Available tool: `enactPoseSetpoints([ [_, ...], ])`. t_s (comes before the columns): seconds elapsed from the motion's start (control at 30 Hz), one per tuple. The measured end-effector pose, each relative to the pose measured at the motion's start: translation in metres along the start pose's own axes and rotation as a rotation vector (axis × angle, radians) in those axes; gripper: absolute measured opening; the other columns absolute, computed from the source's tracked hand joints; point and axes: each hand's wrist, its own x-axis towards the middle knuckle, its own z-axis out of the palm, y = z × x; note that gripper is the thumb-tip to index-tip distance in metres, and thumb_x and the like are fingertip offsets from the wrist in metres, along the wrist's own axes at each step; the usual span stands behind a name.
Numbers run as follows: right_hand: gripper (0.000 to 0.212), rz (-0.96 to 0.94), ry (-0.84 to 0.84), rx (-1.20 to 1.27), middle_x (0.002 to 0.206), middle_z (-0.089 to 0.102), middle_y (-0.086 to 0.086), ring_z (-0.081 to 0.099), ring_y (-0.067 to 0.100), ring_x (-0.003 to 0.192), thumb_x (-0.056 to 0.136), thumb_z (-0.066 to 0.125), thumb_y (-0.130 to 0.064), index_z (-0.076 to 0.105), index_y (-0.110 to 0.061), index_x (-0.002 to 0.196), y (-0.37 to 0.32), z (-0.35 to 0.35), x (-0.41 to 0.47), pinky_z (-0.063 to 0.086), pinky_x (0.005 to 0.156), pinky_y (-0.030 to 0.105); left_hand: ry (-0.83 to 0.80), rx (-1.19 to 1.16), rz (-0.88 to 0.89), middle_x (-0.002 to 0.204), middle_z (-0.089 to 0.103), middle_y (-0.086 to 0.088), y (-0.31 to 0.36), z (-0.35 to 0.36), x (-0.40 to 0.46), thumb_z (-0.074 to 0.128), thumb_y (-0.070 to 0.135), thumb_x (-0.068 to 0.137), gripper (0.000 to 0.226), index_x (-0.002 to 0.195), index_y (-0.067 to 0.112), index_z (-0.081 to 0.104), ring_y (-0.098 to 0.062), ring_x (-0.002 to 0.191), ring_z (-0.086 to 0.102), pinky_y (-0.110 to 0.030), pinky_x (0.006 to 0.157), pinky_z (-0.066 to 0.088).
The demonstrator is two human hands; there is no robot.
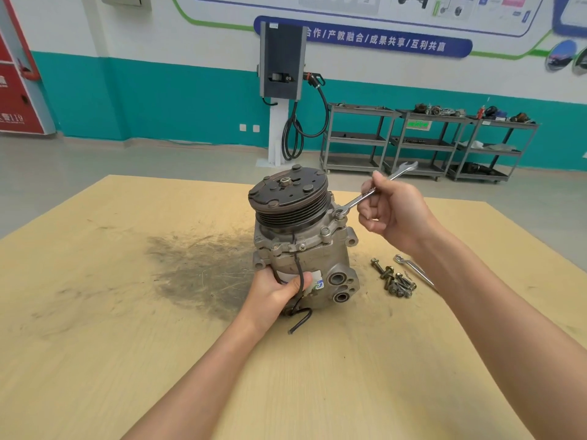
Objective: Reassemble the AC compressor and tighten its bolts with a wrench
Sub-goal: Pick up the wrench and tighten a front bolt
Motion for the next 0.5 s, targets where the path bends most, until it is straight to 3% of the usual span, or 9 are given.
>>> enactPoseSetpoints([
  [0.13,0.038,-0.01,-0.052,0.027,0.042,0.043,0.005,0.036,0.016,0.033,0.104,0.03,-0.02,0.046,-0.011,0.071,-0.004,0.004,0.006,0.028,0.034,0.018,0.001,-0.001,-0.001,0.109,0.073,0.001,0.002,0.0,-0.001,0.065,0.025,0.076,0.035,0.108,0.013,0.068,-0.009,0.106,0.067,-0.02,0.094,0.05],
  [0.27,0.04,0.0,-0.088,-0.035,0.042,0.038,0.004,0.029,0.015,0.033,0.104,0.03,-0.019,0.045,-0.01,0.068,-0.004,0.007,0.017,0.017,0.038,0.023,-0.003,0.002,-0.011,0.101,0.073,0.009,0.003,0.001,0.0,0.065,0.025,0.075,0.03,0.103,0.016,0.068,0.0,0.097,0.067,-0.013,0.086,0.048],
  [0.37,0.041,-0.002,-0.062,-0.053,0.042,0.04,0.003,0.031,0.014,0.034,0.105,0.03,-0.023,0.046,-0.011,0.07,0.001,0.007,0.018,0.017,0.037,0.022,-0.006,-0.008,-0.005,0.1,0.074,0.014,0.002,0.001,0.0,0.065,0.024,0.076,0.031,0.106,0.015,0.068,0.0,0.1,0.067,-0.012,0.086,0.047],
  [0.5,0.04,-0.308,0.118,-0.036,0.045,0.047,0.001,0.04,0.015,0.039,0.106,0.032,-0.027,0.05,-0.012,0.074,0.024,0.006,-0.001,0.028,0.036,0.019,-0.006,-0.018,0.005,0.101,0.075,0.014,0.0,0.0,0.0,0.066,0.023,0.077,0.033,0.108,0.014,0.068,-0.002,0.103,0.067,-0.013,0.087,0.047],
])
